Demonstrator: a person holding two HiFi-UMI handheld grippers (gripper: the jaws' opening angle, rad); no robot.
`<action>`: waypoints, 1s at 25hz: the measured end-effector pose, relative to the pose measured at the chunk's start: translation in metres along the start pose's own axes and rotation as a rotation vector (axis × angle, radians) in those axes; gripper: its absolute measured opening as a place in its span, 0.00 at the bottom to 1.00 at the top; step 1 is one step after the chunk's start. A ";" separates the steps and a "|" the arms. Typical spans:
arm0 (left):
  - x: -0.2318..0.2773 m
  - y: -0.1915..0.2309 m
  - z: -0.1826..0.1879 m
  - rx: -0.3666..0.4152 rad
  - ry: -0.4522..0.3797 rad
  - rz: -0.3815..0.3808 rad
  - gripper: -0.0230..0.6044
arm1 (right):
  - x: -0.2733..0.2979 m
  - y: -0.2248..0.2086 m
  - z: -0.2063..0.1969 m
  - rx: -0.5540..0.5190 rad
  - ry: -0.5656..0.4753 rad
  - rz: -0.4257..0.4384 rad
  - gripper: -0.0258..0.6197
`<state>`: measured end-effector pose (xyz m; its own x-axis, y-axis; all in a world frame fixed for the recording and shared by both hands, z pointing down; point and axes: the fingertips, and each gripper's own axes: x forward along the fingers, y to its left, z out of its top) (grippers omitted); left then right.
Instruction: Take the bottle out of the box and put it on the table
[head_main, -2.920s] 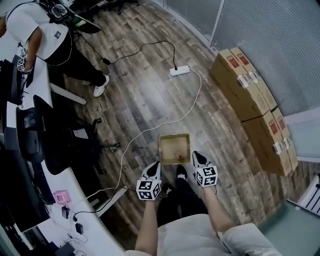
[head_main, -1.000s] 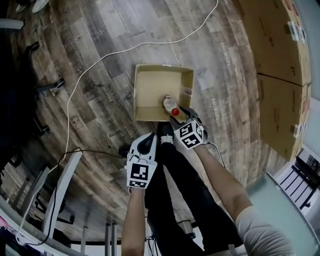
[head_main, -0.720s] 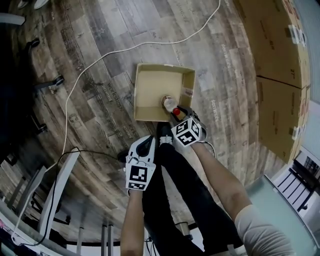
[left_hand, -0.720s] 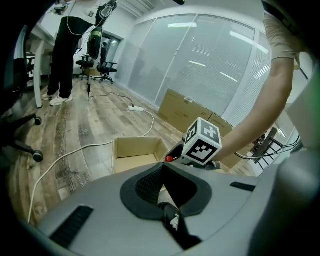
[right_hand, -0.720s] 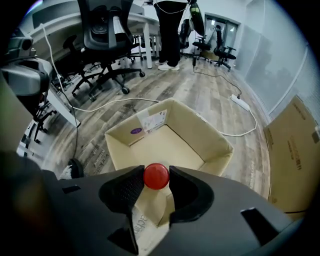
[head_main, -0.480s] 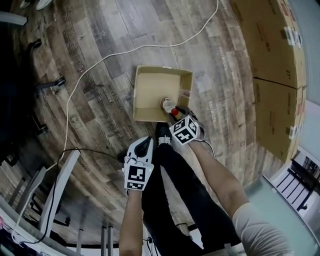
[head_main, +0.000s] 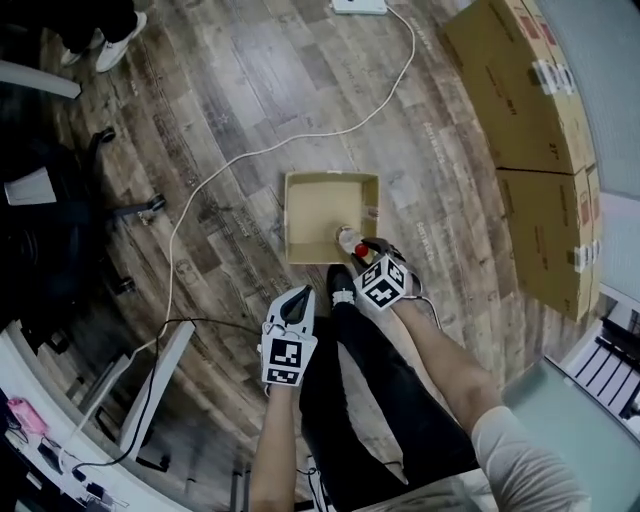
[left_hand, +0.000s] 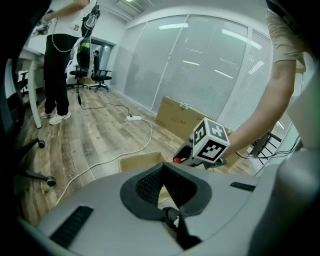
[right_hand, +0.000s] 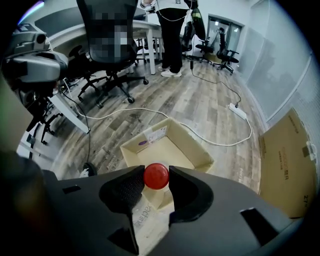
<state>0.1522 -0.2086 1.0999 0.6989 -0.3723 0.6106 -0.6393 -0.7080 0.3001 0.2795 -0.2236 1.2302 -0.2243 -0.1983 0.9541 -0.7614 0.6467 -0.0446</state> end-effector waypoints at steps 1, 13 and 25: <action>-0.007 -0.002 0.010 0.009 0.006 0.006 0.06 | -0.013 0.002 0.003 0.006 -0.004 0.002 0.32; -0.113 -0.041 0.130 -0.052 -0.040 0.053 0.06 | -0.187 0.014 0.071 0.003 -0.105 0.004 0.32; -0.191 -0.131 0.248 0.064 -0.078 0.020 0.06 | -0.400 0.006 0.131 -0.135 -0.267 -0.028 0.32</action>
<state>0.1824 -0.1934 0.7619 0.7109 -0.4304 0.5563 -0.6332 -0.7358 0.2400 0.2845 -0.2369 0.8095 -0.3702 -0.3923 0.8421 -0.6859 0.7268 0.0370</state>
